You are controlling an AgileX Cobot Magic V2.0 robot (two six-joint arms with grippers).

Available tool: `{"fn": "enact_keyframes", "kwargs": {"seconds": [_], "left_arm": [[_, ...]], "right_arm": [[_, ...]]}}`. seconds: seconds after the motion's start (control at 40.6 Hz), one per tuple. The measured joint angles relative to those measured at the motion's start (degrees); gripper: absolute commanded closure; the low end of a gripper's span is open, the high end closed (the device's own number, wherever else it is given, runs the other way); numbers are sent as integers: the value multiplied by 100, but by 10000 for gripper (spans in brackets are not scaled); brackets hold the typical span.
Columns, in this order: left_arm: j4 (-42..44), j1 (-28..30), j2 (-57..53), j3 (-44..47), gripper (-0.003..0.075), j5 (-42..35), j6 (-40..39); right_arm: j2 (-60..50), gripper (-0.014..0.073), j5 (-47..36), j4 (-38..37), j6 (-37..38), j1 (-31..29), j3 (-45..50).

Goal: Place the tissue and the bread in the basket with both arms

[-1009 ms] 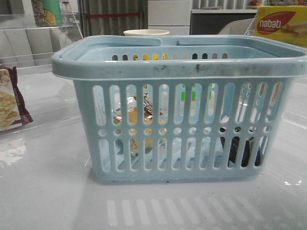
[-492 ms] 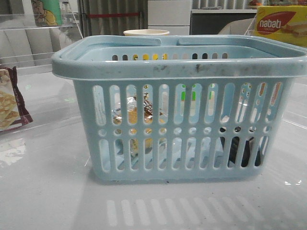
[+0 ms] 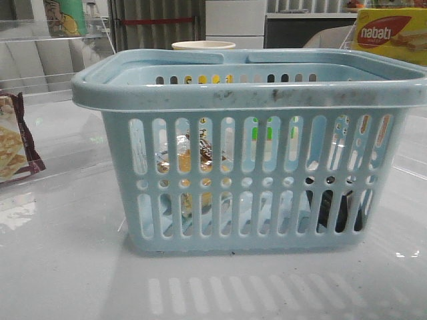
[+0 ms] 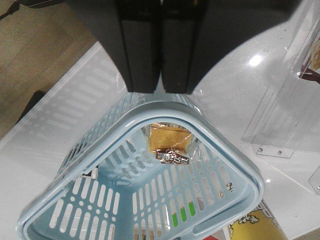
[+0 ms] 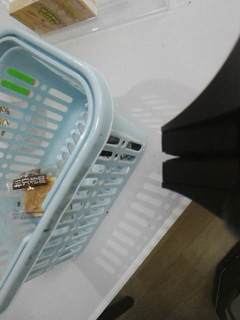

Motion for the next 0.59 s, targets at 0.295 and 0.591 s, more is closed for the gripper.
{"fn": "enact_keyframes", "kwargs": {"seconds": [0.295, 0.591], "left_arm": [[9, 235, -164, 39, 629, -13, 0], [9, 2107, -1522, 1138, 629, -1431, 0]], "right_arm": [[0, 538, 0, 0, 0, 0, 0], [0, 538, 0, 0, 0, 0, 0]]}}
